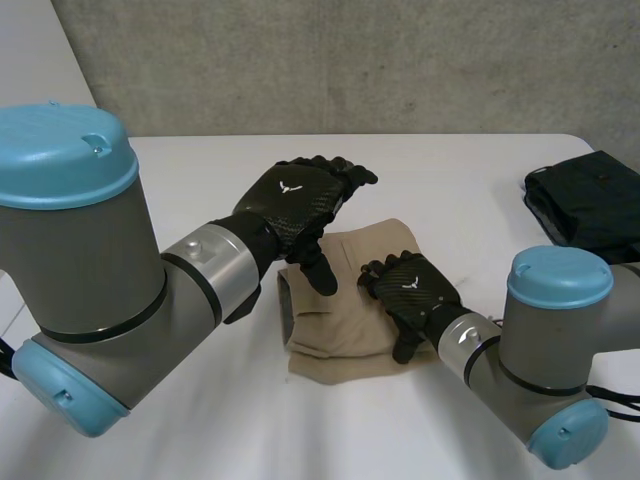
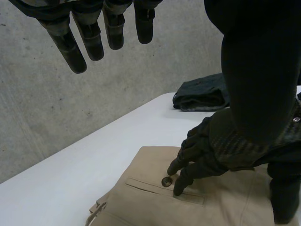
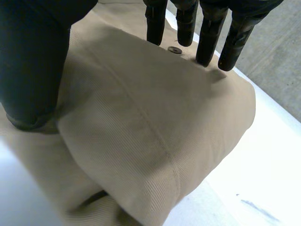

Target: Fold the laundry.

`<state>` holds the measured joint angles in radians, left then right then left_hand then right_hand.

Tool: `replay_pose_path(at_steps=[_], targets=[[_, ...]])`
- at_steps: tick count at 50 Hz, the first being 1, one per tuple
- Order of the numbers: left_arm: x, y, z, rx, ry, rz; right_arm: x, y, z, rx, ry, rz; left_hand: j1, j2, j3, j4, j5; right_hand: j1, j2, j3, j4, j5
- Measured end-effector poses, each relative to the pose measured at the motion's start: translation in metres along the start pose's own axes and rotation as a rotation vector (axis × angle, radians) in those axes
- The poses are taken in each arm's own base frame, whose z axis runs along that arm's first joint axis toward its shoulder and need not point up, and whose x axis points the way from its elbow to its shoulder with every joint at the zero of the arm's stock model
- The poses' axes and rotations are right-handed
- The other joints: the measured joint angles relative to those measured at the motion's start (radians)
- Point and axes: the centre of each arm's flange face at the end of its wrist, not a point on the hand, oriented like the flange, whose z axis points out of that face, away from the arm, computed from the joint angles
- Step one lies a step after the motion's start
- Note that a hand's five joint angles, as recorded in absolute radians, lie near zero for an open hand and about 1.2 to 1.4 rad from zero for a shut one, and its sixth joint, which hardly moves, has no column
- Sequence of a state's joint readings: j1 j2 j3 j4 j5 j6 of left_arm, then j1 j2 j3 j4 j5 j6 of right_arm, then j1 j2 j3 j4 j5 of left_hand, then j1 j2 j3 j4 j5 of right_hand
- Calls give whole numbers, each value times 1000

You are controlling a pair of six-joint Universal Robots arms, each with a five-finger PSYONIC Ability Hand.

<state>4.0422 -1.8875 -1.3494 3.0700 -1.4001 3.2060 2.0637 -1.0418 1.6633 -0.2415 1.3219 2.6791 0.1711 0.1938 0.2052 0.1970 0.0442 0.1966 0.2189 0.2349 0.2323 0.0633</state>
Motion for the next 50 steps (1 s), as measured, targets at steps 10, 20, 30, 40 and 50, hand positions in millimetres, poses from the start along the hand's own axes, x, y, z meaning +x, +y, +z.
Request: replay_pose_path(at_steps=[10,20,30,40,50], targets=[[0,0,0,1,-1,0,-4,-5,-18,-66,-49,34,0,0,0,0,0,-1,0,-18,0,-3],[-1,0,-1,0,-1,-9,-4,7,-4,-61,-36,39,0,0,0,0,0,-4,2,-16,0,-3],[-2,-1,-1,3,-3,-22,-2,12,8,-49,-25,27,0,0,0,0,0,85,116,101,92,81],[-2,-1,-1,2,-3,-22,4,6,20,-13,-4,17,0,0,0,0,0,135,153,154,149,124],[-2,0,-1,0,-4,-23,8,2,30,5,14,10,0,0,0,0,0,141,206,175,201,150]])
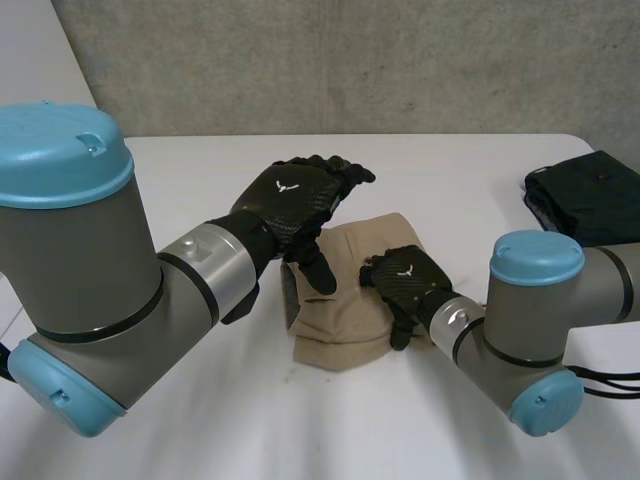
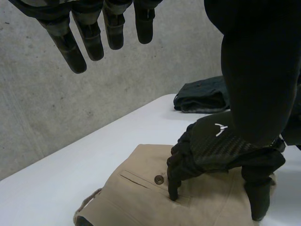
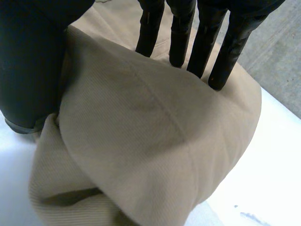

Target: Fold the laundry.

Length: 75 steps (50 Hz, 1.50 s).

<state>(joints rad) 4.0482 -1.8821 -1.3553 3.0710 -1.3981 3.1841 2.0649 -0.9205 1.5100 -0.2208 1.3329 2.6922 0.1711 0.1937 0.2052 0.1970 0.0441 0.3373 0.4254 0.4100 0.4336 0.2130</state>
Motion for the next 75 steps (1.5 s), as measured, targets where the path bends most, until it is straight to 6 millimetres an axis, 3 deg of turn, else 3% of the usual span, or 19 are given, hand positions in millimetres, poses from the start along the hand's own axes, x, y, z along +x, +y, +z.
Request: replay_pose_path(at_steps=[3,7,8,9,24,29,34,36,37,42,46,48,51,53,54,57,59,61,75], targets=[[0,0,0,-1,0,-1,0,-1,3,4,2,-3,0,0,0,0,0,165,196,200,176,141],[0,1,-1,-2,1,-1,1,-4,7,12,13,-9,0,0,0,0,0,165,196,200,176,141],[0,1,-1,-2,1,-1,1,-5,7,15,18,-10,0,0,0,0,0,477,680,661,658,570],[0,1,-1,-2,1,-1,2,-5,8,16,21,-11,0,0,0,0,0,504,720,695,695,620],[-1,-5,-3,14,-6,0,21,-23,9,54,75,-133,0,0,0,0,0,532,734,715,712,681],[-4,-8,-4,25,-14,-6,55,-14,13,30,132,-285,0,0,0,0,0,532,734,715,712,684],[-6,-7,-3,28,-18,-10,106,-8,18,52,183,-360,0,0,0,0,0,547,735,716,712,684],[-6,-7,-3,29,-18,-11,110,-8,18,56,186,-363,0,0,0,0,0,547,735,716,712,684],[-6,-7,-3,29,-19,-11,131,-8,20,85,197,-377,0,0,0,0,0,548,744,723,712,684],[-6,-7,-3,28,-19,-12,156,-14,23,136,215,-394,0,0,0,0,0,556,748,739,733,684],[-7,-6,-2,26,-20,-13,213,-37,26,245,304,-443,0,0,0,0,0,576,752,740,734,687],[-7,-6,-2,26,-21,-13,217,-38,26,252,310,-446,0,0,0,0,0,576,752,740,734,687],[-8,-5,-2,23,-24,-17,279,-51,20,330,411,-439,0,0,0,0,0,576,752,741,734,717],[-9,-5,-2,22,-27,-19,291,-50,18,342,428,-426,0,0,0,0,0,576,752,747,740,719],[-10,-4,-2,22,-30,-20,313,-47,14,361,451,-393,0,0,0,0,0,576,752,750,746,720],[-12,-4,-1,24,-34,-22,332,-40,9,372,465,-358,0,0,0,0,0,576,752,750,746,720],[-13,-5,-1,28,-38,-22,360,-22,1,380,472,-297,0,0,0,0,0,576,752,750,746,721],[-14,-5,-1,31,-39,-22,372,-8,-2,376,469,-265,0,0,0,0,0,576,752,750,746,721],[-14,-3,1,26,-40,-38,397,89,-14,282,411,-123,0,0,0,0,0,576,752,750,746,726]])
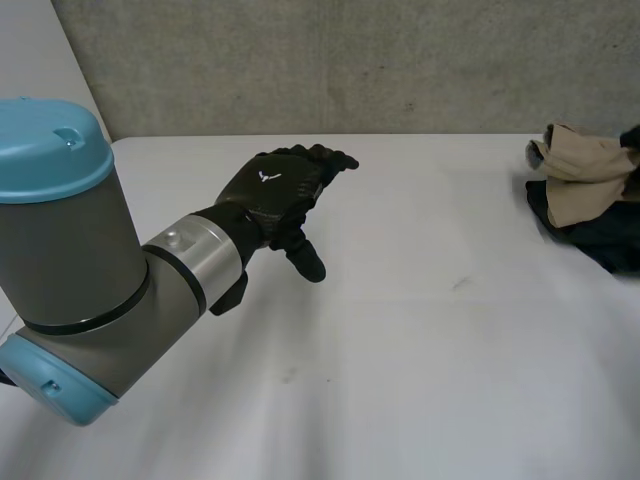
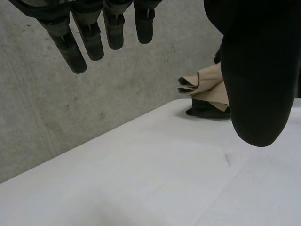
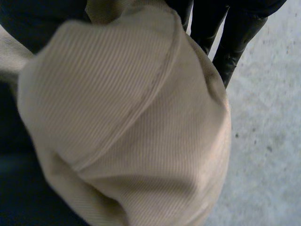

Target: Fold the laundry.

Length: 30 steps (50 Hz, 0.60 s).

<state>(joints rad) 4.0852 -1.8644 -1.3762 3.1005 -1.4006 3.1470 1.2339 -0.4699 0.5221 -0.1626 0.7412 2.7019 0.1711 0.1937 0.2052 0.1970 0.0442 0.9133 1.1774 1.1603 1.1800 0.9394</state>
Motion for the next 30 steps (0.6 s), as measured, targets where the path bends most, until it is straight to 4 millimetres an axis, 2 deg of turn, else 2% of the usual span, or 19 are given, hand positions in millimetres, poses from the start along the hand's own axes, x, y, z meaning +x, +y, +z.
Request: replay_pose_path(at_steps=[3,10,20,22,24,26,27,28,30], targets=[[0,1,0,-3,0,-4,8,13,-12,-25,-11,26,0,0,0,0,0,0,0,1,7,0],[0,2,1,-5,0,-5,20,15,-23,-37,-26,51,0,0,0,0,0,0,0,5,7,0],[0,3,1,-8,0,-5,17,19,-27,-40,-63,90,0,0,0,0,0,0,0,10,11,0],[0,3,1,-9,0,-5,19,27,-31,-50,-60,100,0,0,0,0,0,-30,-97,-81,-95,-61],[0,3,0,-10,0,-5,22,32,-34,-58,-52,104,0,0,0,0,0,-307,-466,-422,-438,-381],[0,3,0,-11,0,-5,23,33,-35,-61,-50,105,0,0,0,0,0,-307,-466,-422,-438,-381],[0,3,0,-11,0,-5,25,34,-37,-65,-46,105,0,0,0,0,0,-606,-811,-769,-782,-720],[0,3,0,-11,0,-6,27,33,-38,-70,-41,105,0,0,0,0,0,-697,-929,-911,-923,-846],[0,3,0,-11,0,-6,30,27,-39,-79,-29,105,0,0,0,0,0,-710,-958,-944,-946,-874]])
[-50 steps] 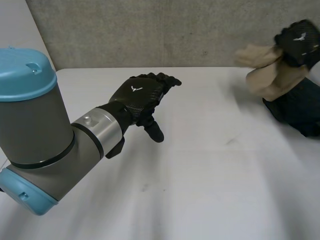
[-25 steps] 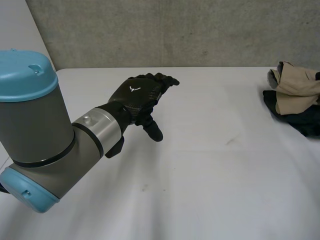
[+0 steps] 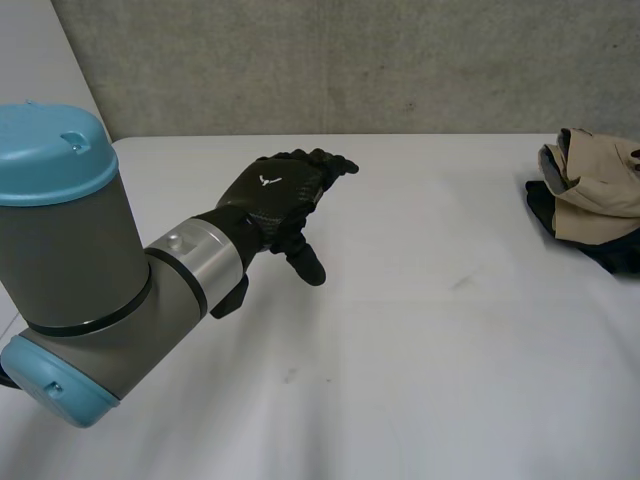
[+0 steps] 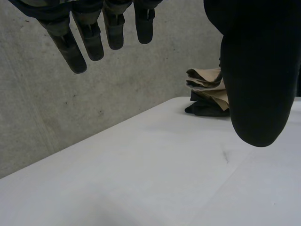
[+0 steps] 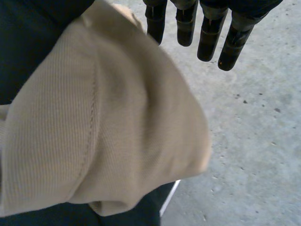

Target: Fold the laundry.

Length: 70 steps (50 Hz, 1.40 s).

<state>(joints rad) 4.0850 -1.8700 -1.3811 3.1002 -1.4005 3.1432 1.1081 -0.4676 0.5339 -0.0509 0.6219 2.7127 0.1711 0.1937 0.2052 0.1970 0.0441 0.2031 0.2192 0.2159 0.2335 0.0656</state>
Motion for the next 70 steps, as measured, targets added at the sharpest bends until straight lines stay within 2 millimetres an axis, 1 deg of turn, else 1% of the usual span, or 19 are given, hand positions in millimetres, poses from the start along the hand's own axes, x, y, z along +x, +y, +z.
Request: replay_pose_path(at_steps=[5,22,26,27,28,29,30,37,39,40,42,43,44,47,48,49,57,62,70], targets=[[0,0,0,1,0,0,9,-22,-5,-22,53,-6,0,0,0,0,0,0,0,0,0,-1],[0,-4,-2,12,0,2,71,-141,-45,-124,577,-106,0,0,0,0,0,0,0,0,0,-1],[0,-5,-2,13,0,2,75,-155,-49,-118,638,-121,0,0,0,0,0,0,0,0,0,-1],[0,-5,-2,14,0,2,76,-166,-50,-107,672,-132,0,0,0,0,0,0,0,0,0,-1],[0,-5,-3,15,-1,3,70,-195,-49,-57,723,-154,0,0,0,0,0,0,0,0,0,-1],[0,-6,-3,16,-2,3,69,-199,-48,-50,726,-156,0,0,0,0,0,0,0,0,0,-1],[0,-6,-3,17,-3,3,56,-223,-43,4,731,-165,0,0,0,0,0,0,0,0,0,-1],[-5,-17,-7,52,-34,-7,-25,-297,-21,185,591,-113,0,0,0,0,0,0,0,0,0,-1],[-6,-20,-8,63,-46,-9,-38,-304,-20,200,565,-96,0,0,0,0,0,0,0,0,0,-1],[-9,-25,-10,79,-68,-12,-65,-318,-20,224,505,-52,0,0,0,0,0,0,0,0,0,-1],[-9,-25,-10,79,-68,-12,-65,-318,-20,224,505,-52,0,0,0,0,0,0,0,0,0,-1],[-16,-34,-13,112,-118,-16,-100,-332,-27,235,423,18,0,0,0,0,0,0,0,0,0,-1],[-19,-37,-15,125,-139,-18,-115,-336,-31,234,391,47,0,0,0,0,0,0,0,0,0,-1],[-23,-40,-16,137,-161,-20,-128,-338,-34,228,358,74,0,0,0,0,0,0,0,0,0,-1],[-32,-47,-20,163,-215,-24,-163,-337,-43,197,273,138,0,0,0,0,0,0,0,0,0,-1],[-35,-50,-21,173,-237,-25,-178,-335,-47,180,235,163,0,0,0,0,0,0,0,0,0,-1],[-62,-53,-34,185,-360,-31,-275,-304,-79,37,71,241,0,0,0,0,0,0,0,0,0,-1],[-70,-49,-40,171,-390,-28,-295,-289,-90,7,101,236,0,0,0,0,0,0,0,0,0,-1],[-72,-46,-43,163,-397,-23,-296,-281,-94,10,163,237,0,0,0,0,0,0,0,0,0,-1]])
